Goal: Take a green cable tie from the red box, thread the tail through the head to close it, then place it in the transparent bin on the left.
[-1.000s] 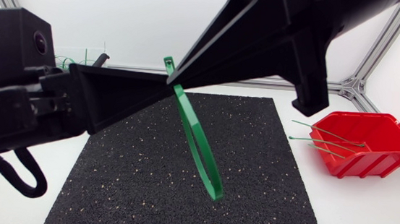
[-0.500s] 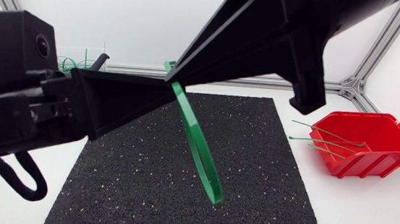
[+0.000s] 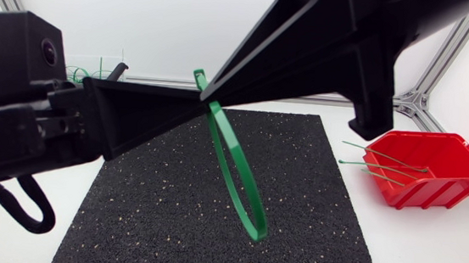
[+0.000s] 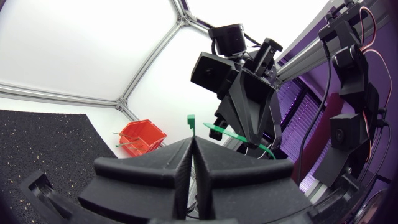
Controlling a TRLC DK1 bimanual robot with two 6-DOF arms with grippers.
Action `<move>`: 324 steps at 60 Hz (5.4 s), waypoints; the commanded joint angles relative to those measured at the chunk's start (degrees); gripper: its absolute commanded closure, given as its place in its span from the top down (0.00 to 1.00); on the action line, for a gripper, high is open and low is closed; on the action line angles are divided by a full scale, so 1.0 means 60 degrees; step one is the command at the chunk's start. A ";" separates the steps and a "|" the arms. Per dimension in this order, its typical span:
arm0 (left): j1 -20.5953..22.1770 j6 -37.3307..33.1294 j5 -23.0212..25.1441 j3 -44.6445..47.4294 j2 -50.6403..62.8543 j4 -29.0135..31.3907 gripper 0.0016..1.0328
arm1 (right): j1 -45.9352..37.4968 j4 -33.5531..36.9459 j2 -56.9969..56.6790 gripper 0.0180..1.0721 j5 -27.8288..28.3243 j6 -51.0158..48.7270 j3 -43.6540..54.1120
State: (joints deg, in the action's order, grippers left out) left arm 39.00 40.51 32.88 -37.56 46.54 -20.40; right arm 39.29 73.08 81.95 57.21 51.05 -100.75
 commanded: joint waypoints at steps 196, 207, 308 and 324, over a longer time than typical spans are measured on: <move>0.1424 -0.2299 -0.2258 0.0313 -0.0799 0.0705 0.03 | -0.1172 -0.0695 0.0638 0.39 0.0719 0.0384 0.1176; 0.1073 -0.2299 -0.1731 0.0591 -0.0902 0.0793 0.03 | -0.1450 -0.0754 0.0536 0.39 0.0675 0.0237 0.1118; 0.1380 -0.2812 -0.1057 0.0752 -0.0858 0.0852 0.03 | -0.0923 -0.2146 0.1224 0.06 0.0367 -0.0056 0.1704; 0.1644 -0.2812 -0.1233 0.0635 -0.0946 0.0998 0.03 | -0.0952 -0.2468 0.1590 0.05 0.0191 -0.0026 0.1982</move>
State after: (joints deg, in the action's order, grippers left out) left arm 46.65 24.14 23.00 -32.77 41.91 -13.21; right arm 34.41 60.97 88.90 60.20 49.69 -90.56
